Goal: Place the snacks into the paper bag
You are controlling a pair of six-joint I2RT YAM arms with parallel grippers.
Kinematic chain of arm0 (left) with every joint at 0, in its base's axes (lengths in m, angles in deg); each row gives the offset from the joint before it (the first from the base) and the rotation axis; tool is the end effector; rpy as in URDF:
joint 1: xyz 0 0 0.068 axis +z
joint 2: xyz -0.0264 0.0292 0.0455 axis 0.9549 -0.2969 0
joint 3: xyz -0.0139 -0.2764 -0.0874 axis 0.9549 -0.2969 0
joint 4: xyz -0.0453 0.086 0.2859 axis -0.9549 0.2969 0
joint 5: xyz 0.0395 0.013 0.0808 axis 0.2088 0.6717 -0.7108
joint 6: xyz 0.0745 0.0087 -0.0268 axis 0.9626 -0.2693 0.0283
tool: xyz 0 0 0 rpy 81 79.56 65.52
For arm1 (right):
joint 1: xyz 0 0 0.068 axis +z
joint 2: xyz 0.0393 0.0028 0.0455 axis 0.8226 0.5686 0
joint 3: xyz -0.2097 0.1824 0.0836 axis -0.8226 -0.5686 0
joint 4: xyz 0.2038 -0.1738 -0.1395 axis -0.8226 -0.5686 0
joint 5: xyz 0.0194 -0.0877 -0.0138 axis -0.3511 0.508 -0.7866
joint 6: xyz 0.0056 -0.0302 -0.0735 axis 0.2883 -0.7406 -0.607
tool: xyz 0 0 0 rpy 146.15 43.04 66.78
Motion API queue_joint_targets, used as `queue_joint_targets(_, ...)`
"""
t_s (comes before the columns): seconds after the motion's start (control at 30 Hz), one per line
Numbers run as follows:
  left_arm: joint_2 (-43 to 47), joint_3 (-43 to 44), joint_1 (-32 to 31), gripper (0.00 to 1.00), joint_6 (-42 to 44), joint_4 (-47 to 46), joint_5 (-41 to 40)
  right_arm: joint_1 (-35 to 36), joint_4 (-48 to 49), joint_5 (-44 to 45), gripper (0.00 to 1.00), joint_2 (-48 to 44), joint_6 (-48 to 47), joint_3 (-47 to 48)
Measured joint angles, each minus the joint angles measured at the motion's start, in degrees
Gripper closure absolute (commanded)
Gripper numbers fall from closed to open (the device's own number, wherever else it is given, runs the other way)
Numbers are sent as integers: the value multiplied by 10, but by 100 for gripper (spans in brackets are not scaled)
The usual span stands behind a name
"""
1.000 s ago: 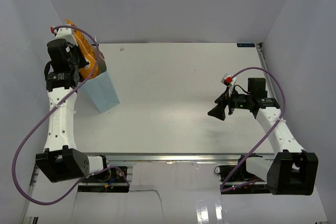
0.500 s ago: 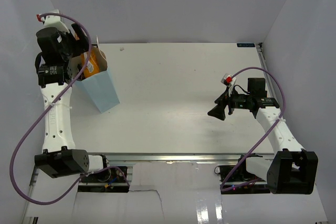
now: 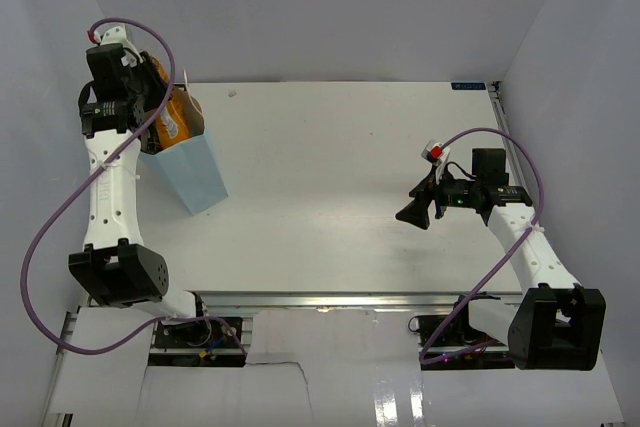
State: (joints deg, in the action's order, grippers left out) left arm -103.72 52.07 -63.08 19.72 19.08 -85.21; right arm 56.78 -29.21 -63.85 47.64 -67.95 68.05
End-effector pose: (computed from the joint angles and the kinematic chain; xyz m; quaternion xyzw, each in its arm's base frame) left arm 0.3886 0.0631 0.4556 -0.1672 0.8314 -0.0414 0.5283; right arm 0.2687 0.0618 0.2444 -0.3765 0.7595 0.3270 0.4177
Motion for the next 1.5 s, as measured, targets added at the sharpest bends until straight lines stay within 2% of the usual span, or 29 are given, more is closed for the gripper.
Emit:
queue_joint_targets(0.1,-3,0,0,81,-6,11,4,-2,0,0,8,0,0,0)
queue_joint_targets(0.23,5,-22,0,91,-17,10,23,-3,0,0,8,0,0,0)
queue_joint_targets(0.6,9,-136,17,93,-84,29,113,-5,0,0,8,0,0,0)
queue_joint_targets(0.93,7,-158,64,91,-134,45,158,-6,0,0,7,0,0,0)
queue_joint_targets(1.0,2,-158,66,87,-138,48,159,-6,0,0,7,0,0,0)
queue_joint_targets(1.1,-12,-150,68,75,-143,58,158,-6,0,0,7,0,0,0)
queue_joint_targets(1.13,-17,-145,68,66,-145,63,155,-6,0,0,8,0,0,0)
queue_joint_targets(1.23,-24,-128,68,52,-147,77,150,-6,0,0,8,0,0,0)
queue_joint_targets(1.27,-24,-118,68,43,-148,82,148,-6,0,0,8,0,0,0)
queue_joint_targets(1.37,-20,-90,69,30,-142,90,144,-6,0,0,8,0,0,0)
queue_joint_targets(1.5,9,-78,74,21,-133,89,146,-6,0,0,8,1,0,0)
